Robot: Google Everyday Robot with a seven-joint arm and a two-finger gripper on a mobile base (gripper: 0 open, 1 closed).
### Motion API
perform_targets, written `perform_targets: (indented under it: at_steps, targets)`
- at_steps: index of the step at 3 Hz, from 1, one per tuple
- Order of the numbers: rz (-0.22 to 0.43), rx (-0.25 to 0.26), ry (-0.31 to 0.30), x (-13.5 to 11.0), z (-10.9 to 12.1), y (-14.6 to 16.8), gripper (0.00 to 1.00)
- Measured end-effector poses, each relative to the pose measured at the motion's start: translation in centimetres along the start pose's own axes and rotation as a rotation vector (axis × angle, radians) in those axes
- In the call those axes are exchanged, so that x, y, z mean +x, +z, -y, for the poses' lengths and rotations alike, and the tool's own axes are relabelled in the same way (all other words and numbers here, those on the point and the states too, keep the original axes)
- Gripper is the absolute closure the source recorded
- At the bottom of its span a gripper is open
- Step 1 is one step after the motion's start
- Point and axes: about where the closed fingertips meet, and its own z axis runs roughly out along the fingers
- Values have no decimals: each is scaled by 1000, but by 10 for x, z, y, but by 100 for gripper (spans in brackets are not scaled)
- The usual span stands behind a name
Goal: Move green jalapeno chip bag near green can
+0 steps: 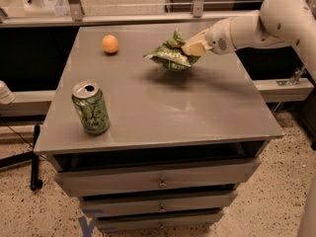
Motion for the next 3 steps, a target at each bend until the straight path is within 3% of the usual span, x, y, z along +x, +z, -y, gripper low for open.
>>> perform_targets:
  at_steps: [2, 3]
  targets:
    - [47, -269, -115, -18, -92, 11, 100]
    - [71, -360, -142, -22, -129, 12, 100]
